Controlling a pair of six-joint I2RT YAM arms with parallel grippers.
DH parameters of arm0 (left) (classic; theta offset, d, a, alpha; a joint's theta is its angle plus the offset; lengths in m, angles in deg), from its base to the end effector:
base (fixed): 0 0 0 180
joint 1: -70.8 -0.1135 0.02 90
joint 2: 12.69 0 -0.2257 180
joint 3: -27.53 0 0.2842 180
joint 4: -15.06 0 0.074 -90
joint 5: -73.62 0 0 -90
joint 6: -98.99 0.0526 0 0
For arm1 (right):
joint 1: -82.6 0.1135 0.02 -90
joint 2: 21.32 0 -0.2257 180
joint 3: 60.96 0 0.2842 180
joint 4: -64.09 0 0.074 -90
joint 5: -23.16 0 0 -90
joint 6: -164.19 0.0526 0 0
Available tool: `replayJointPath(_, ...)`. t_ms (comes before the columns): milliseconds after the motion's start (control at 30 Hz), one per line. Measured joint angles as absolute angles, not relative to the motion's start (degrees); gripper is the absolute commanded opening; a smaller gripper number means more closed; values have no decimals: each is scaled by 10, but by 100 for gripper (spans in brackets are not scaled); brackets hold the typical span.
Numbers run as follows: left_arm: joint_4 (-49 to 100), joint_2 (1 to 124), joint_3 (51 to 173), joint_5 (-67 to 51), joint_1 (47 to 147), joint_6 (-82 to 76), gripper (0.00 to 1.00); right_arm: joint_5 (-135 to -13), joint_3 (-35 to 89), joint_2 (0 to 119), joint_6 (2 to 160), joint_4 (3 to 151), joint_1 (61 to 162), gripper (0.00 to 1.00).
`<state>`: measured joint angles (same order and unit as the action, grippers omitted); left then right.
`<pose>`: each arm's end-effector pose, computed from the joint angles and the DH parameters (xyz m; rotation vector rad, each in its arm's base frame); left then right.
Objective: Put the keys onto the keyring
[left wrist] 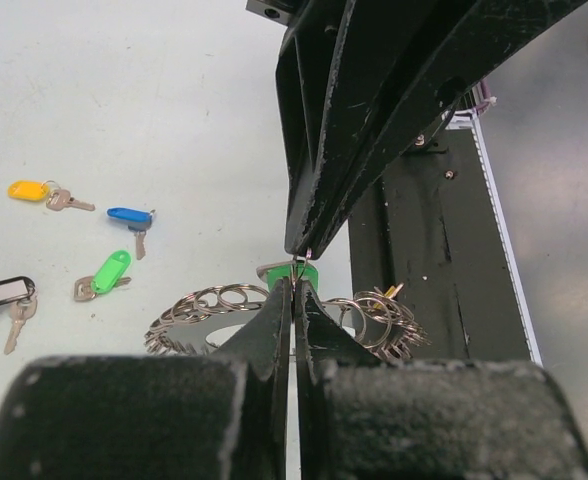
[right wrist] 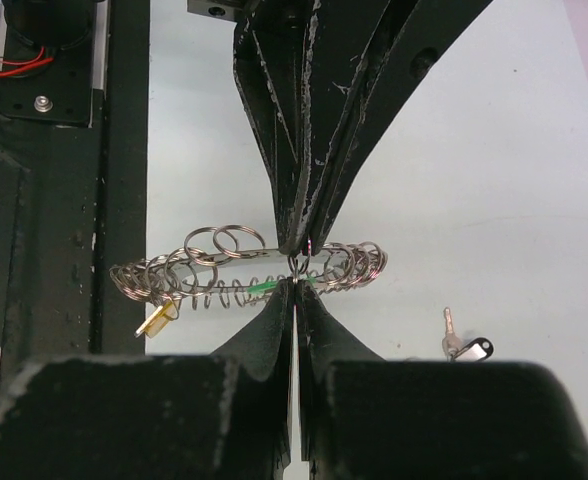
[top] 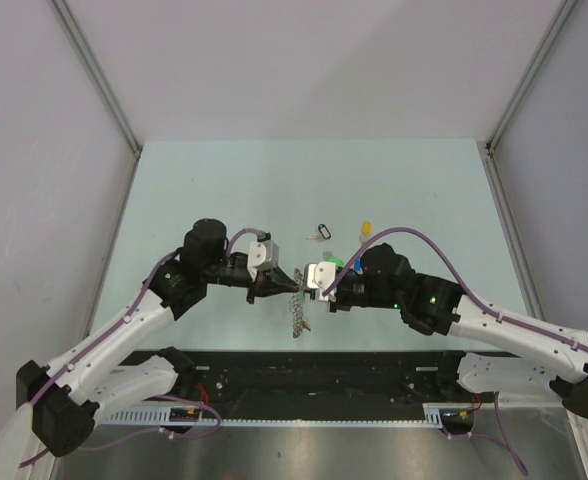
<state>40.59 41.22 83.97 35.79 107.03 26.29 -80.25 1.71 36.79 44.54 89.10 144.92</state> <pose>0.1923 -0.1924 0.2669 1.3830 1.3966 -1.1065 0.1292 0.2725 0.2840 -1.5197 1.2460 0.6035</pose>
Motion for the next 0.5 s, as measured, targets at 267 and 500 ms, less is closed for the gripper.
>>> replayJointPath(267, 402, 413, 840, 358, 1067, 254, 0, -795, 17, 362, 445, 896, 1451, 0)
replayJointPath(500, 367, 409, 837, 352, 1066, 208, 0, -790, 17, 363, 444, 897, 1451, 0)
